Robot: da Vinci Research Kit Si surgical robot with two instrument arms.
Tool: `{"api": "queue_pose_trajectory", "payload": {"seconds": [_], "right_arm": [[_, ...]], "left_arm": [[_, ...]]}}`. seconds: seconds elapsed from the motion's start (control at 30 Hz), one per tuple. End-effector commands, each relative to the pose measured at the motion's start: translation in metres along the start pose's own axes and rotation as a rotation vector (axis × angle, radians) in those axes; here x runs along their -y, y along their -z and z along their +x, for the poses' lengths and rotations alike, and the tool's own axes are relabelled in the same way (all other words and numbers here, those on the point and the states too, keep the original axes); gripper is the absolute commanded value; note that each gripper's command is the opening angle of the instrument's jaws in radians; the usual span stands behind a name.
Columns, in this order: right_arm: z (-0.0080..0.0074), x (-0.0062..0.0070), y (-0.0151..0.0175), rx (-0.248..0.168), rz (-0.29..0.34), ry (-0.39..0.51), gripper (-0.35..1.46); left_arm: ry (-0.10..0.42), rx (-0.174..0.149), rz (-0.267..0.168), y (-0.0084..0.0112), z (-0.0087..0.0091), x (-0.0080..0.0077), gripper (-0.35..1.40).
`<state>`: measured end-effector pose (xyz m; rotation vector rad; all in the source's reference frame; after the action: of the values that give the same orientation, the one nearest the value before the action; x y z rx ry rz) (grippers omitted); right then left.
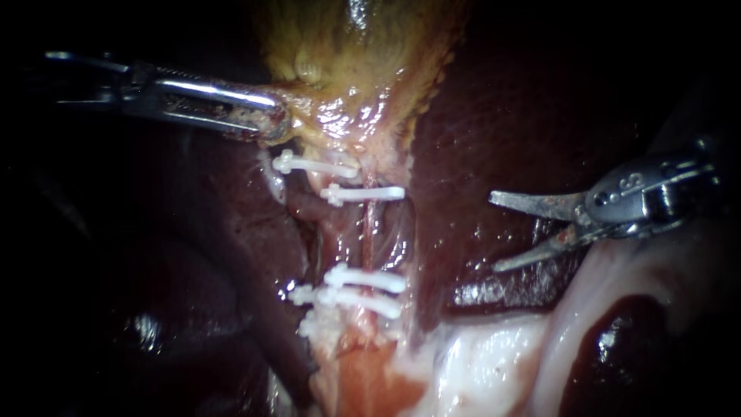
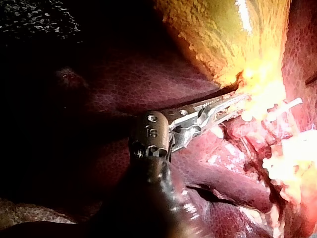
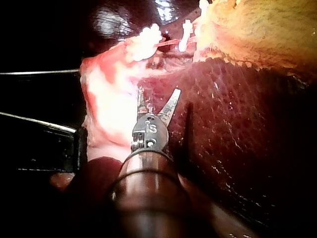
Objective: Go to the cutting position right tube
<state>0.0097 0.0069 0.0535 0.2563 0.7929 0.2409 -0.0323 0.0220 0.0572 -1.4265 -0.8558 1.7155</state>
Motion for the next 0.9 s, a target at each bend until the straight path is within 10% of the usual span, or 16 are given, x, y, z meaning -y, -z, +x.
{"api": "queue_pose_trajectory", "payload": {"seconds": [0.03, 0.5, 0.9], "right_arm": [[0.0000, 0.0000, 0.0000, 0.000, 0.001, 0.000, 1.43], [0.0005, 0.0000, -0.0005, 0.000, 0.007, -0.004, 1.43], [0.0053, -0.0016, -0.0019, -0.002, 0.198, -0.171, 1.40]], "left_arm": [[0.001, 0.000, -0.001, 0.0002, 0.0002, -0.0001, -0.35], [0.015, -0.022, 0.009, 0.0085, 0.0044, -0.0035, -0.35], [0.015, -0.025, 0.017, 0.0085, 0.0041, -0.0036, -0.35]]}}
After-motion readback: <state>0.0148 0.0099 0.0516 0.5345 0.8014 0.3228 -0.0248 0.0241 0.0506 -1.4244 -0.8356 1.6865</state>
